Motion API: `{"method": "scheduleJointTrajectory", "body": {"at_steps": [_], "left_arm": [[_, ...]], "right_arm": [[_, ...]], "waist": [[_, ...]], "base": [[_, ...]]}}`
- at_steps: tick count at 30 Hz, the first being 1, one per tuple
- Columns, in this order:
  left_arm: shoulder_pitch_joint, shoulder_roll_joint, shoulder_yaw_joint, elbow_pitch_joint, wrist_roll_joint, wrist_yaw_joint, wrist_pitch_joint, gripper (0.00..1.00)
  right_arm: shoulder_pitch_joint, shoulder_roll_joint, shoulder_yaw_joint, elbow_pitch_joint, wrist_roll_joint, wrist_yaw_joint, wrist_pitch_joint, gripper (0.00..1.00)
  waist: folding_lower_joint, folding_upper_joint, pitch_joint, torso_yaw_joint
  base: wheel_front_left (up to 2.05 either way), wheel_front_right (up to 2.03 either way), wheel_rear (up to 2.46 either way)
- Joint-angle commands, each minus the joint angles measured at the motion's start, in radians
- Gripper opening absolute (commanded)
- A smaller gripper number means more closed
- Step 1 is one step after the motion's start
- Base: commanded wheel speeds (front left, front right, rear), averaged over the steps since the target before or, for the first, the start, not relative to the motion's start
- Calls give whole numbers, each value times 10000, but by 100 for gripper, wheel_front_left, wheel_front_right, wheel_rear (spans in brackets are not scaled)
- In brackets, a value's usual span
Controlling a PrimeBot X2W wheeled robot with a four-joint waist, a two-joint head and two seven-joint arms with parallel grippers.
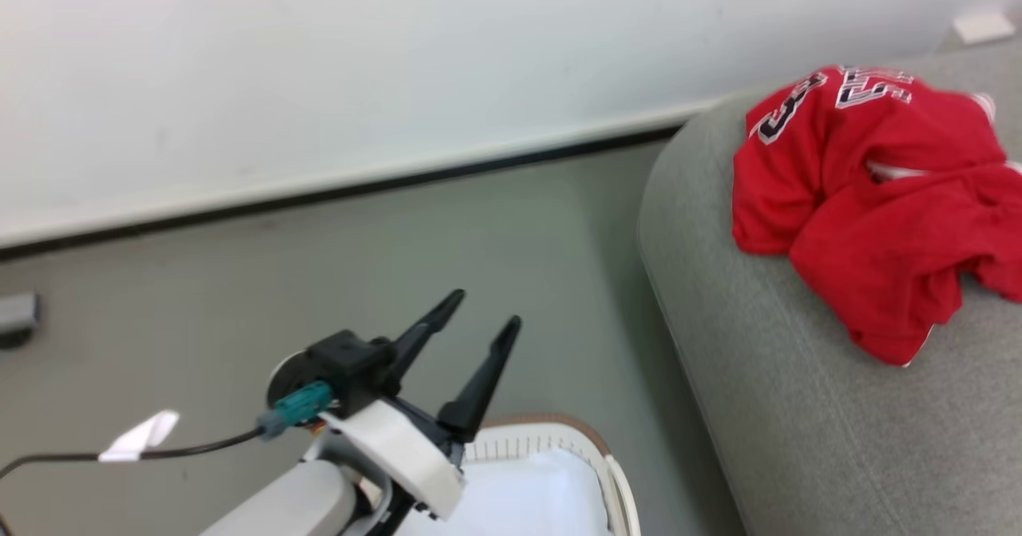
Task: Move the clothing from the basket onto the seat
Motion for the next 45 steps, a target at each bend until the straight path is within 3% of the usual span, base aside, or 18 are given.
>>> {"method": "scheduleJointTrajectory", "body": {"at_steps": [1, 6, 13, 16, 23, 30, 39, 45], "left_arm": [[280, 103, 205, -76, -199, 155, -116, 100], [895, 231, 913, -372, -315, 534, -240, 100], [2346, 436, 2939, -1004, 51, 1057, -277, 100], [3146, 279, 4056, -1253, 172, 1049, -275, 100], [4432, -275, 5579, -1019, 719, 428, -277, 100], [5185, -1489, 7180, -817, 1783, -358, -277, 100], [5608, -2753, 8371, -427, 3445, -1482, -278, 100], [5693, -3312, 8858, -130, 4162, -2022, -278, 100]], "right_arm": [[294, 251, -215, -448, -111, -28, 48, 100], [767, 833, -728, -1633, -695, -28, 33, 100], [2049, 2649, -1661, -2730, -1492, -28, -560, 100], [2594, 3596, -2046, -2986, -1866, -28, -1094, 100], [3819, 5717, -2668, -3102, -2924, -27, -2936, 100], [4564, 6983, -2142, -2469, -3471, -27, -4142, 100], [4886, 7457, -1054, -1816, -3903, -27, -4543, 100], [4695, 7508, -907, -1690, -3934, -27, -4605, 100]], "waist": [[3, 0, -709, 214], [3, 0, -1158, 406], [3, 0, -1451, 780], [3, 0, -1421, 948], [3, 0, -1352, 1257], [3, 0, -1335, 1331], [3, 0, -1252, 1333], [3, 0, -1236, 1287]], "base": [[0, 0, 0], [0, 0, 0], [0, 0, 0], [0, 0, 0], [0, 0, 0], [0, 0, 0], [0, 0, 0], [0, 0, 0]]}}
